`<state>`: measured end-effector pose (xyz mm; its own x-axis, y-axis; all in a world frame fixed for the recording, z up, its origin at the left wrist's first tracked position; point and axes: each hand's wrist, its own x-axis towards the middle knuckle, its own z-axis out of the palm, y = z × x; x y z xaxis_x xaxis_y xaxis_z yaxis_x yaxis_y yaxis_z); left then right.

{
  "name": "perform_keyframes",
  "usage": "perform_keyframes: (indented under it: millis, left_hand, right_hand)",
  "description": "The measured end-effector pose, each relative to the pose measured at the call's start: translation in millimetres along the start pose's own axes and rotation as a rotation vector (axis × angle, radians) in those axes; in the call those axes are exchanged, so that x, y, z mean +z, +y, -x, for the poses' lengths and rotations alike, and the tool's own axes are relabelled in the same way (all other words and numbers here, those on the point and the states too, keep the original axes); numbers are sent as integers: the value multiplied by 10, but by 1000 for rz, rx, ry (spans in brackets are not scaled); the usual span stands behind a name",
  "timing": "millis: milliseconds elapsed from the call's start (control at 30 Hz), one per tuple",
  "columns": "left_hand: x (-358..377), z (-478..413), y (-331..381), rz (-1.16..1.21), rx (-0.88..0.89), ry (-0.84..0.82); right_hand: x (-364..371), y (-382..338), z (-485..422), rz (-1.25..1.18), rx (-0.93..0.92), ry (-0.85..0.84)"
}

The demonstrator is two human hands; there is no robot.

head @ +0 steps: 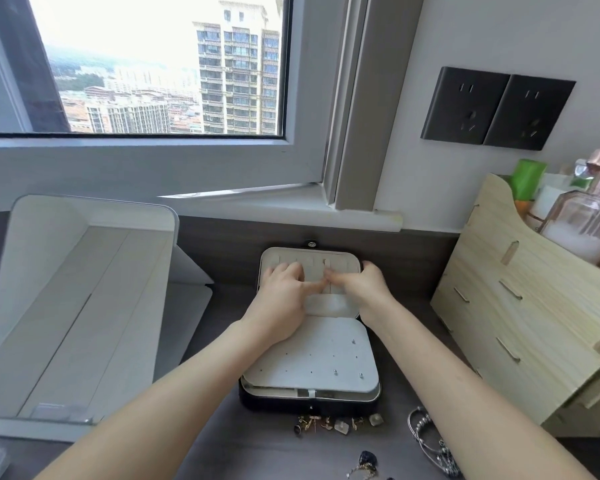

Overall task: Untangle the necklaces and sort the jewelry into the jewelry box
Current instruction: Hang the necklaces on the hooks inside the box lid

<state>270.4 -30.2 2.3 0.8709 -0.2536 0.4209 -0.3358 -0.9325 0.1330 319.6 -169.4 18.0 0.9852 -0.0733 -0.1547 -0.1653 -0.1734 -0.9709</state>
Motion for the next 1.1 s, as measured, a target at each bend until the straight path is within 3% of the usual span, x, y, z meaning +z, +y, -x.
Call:
perform_keyframes:
  millis: [100,267,467,600,733,933,1000,1100]
  left_hand:
    - [-21,0,14,28,0,-7]
    - [-7,13,-13,63,28,16]
    - [35,-47,-105,135,34,122]
    - [-56,-68,-95,109,-2,78]
    - [-147,-5,-71,121,3,75]
    - [-462,294,-30,132,-16,163]
    - [-620,478,24,164,-44,114]
    - [-853,848,164,243,-73,-26]
  right_hand:
    - [-32,-9,-12,-137,55,-49]
    - [-21,-6,-35,-164,89,-55]
    - [17,-39,-84,-310,30,-72]
    - [6,-30,-116,-358,-7,-47]
    - [-72,-29,-68,-175,-65,-53]
    - [-390,-161,336,269,-364,159]
    - [-472,-183,594,360,-437,102]
    - [-566,-133,1064,494,-474,-120]
